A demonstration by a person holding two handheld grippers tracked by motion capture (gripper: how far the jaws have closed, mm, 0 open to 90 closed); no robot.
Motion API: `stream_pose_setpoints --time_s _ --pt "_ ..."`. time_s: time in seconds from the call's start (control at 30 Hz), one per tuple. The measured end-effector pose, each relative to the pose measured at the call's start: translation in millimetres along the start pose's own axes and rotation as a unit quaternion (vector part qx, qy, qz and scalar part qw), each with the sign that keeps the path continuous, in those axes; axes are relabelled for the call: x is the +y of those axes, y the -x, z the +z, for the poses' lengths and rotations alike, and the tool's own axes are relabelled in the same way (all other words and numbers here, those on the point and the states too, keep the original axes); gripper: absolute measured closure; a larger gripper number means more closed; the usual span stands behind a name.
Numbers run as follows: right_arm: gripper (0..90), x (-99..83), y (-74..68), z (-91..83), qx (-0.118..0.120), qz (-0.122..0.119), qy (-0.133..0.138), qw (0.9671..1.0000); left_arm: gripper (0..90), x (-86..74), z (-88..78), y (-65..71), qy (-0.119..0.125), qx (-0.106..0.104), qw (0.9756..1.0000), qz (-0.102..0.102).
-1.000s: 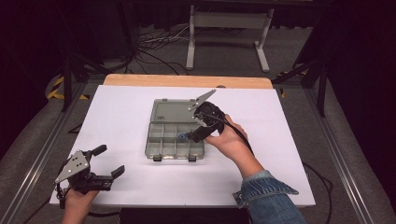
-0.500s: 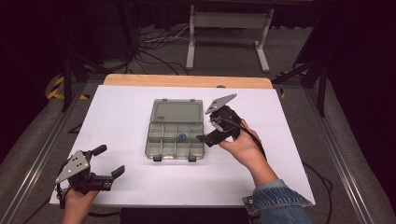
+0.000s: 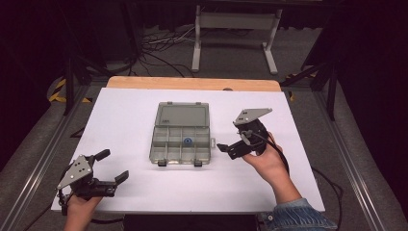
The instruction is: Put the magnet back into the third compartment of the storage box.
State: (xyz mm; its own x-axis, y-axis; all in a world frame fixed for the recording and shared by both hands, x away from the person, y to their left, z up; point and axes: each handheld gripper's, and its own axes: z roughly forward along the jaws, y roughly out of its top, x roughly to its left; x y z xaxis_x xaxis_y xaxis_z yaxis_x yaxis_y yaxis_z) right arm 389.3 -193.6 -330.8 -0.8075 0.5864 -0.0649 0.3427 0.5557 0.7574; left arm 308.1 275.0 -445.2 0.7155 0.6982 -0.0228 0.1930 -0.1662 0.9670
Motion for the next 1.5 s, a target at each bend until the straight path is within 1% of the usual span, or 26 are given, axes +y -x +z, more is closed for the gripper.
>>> stream_pose_setpoints --time_s 0.03,0.1,0.13,0.2,0.27,0.3,0.33,0.43,0.5,0.6,0.67,0.77,0.9,1.03,1.07,1.1,1.2,1.23,1.3,1.37,1.4,1.43,1.47,1.5 --pt "3.5 0.0 0.0 0.0 0.0 0.0 0.0 1.0 0.4 0.0 0.0 0.1 0.0 0.0 1.0 0.0" --pt "2.9 -7.4 1.4 -3.5 0.001 0.003 0.008 1.0 0.4 0.1 0.1 0.3 0.0 0.0 1.0 0.001" --pt "2.4 -14.7 2.4 -6.0 0.001 0.007 0.017 0.9998 0.4 0.1 0.2 0.3 0.0 0.0 1.0 0.001" --pt "2.1 -18.2 2.9 -7.1 0.0 0.008 0.022 0.9997 0.4 0.2 0.2 0.5 0.001 0.0 1.0 0.001" --pt "1.9 -28.4 4.2 -11.1 -0.002 0.014 0.047 0.9988 0.4 0.4 0.1 0.5 0.001 -0.001 1.0 0.003" --pt "1.9 -30.8 4.4 -12.2 -0.001 0.017 0.053 0.9984 0.4 0.4 0.1 0.5 0.001 -0.001 1.0 0.003" --pt "1.9 -30.8 4.4 -12.2 -0.001 0.017 0.053 0.9984 0.4 0.4 0.0 0.6 0.001 -0.001 1.0 0.003" --pt "1.9 -41.3 5.1 -17.2 -0.006 0.024 0.083 0.9963 0.4 0.3 0.2 0.8 0.002 -0.001 1.0 0.002" --pt "1.9 -47.6 5.5 -19.4 -0.009 0.026 0.097 0.9949 0.4 0.3 0.1 0.9 0.002 -0.001 1.0 0.002" --pt "1.9 -55.5 5.2 -21.2 -0.014 0.024 0.107 0.9939 0.4 0.6 -0.3 1.0 0.003 -0.001 1.0 0.002" --pt "1.9 -61.1 4.5 -22.2 -0.019 0.016 0.117 0.9929 0.4 0.6 -0.4 1.0 0.004 -0.001 1.0 0.002" --pt "1.9 -69.5 2.9 -24.7 -0.024 0.012 0.137 0.9902 0.4 0.6 -0.3 1.0 0.003 -0.001 1.0 0.003" --pt "1.9 -79.3 0.8 -26.8 -0.032 0.008 0.156 0.9872 0.4 0.8 -0.4 1.1 0.004 -0.002 1.0 0.004" --pt "1.5 -88.9 -3.2 -26.1 -0.042 0.002 0.168 0.9849 0.3 1.2 -1.3 0.9 0.004 -0.004 1.0 0.003" --pt "1.3 -91.5 -4.0 -25.5 -0.044 0.001 0.169 0.9847 0.4 1.1 -1.2 1.0 0.007 -0.004 1.0 0.002" --pt "0.9 -93.8 -4.7 -24.8 -0.045 0.003 0.165 0.9853 0.3 1.2 -1.4 0.8 0.007 -0.005 1.0 0.004" --pt "1.4 -102.0 -6.5 -24.2 -0.052 0.0 0.18 0.9824 0.3 1.1 -1.5 1.0 0.009 -0.006 0.9999 0.002" --pt "1.4 -104.5 -6.2 -23.6 -0.052 0.002 0.183 0.9817 0.3 1.1 -1.5 1.0 0.009 -0.006 0.9999 0.002" --pt "1.3 -108.7 -5.3 -22.1 -0.05 0.005 0.184 0.9816 0.3 1.1 -1.6 1.2 0.01 -0.007 0.9999 0.002" --pt "1.3 -114.3 -5.1 -19.9 -0.05 0.003 0.186 0.9812 0.3 1.1 -1.5 1.2 0.011 -0.008 0.9999 0.001" --pt "1.3 -114.3 -5.1 -19.9 -0.05 0.003 0.186 0.9812 0.2 1.1 -1.5 1.2 0.011 -0.008 0.9999 0.001" --pt "1.3 -116.6 -5.0 -18.7 -0.047 0.002 0.189 0.9809 0.2 1.1 -1.3 1.2 0.012 -0.009 0.9999 0.001" --pt "1.3 -120.0 -5.4 -16.7 -0.044 0.005 0.19 0.9809 0.2 1.1 -1.2 1.3 0.012 -0.01 0.9999 0.001" --pt "1.3 -122.6 -5.5 -14.6 -0.041 0.008 0.194 0.9802 0.2 1.1 -1.1 1.3 0.012 -0.01 0.9999 0.002"
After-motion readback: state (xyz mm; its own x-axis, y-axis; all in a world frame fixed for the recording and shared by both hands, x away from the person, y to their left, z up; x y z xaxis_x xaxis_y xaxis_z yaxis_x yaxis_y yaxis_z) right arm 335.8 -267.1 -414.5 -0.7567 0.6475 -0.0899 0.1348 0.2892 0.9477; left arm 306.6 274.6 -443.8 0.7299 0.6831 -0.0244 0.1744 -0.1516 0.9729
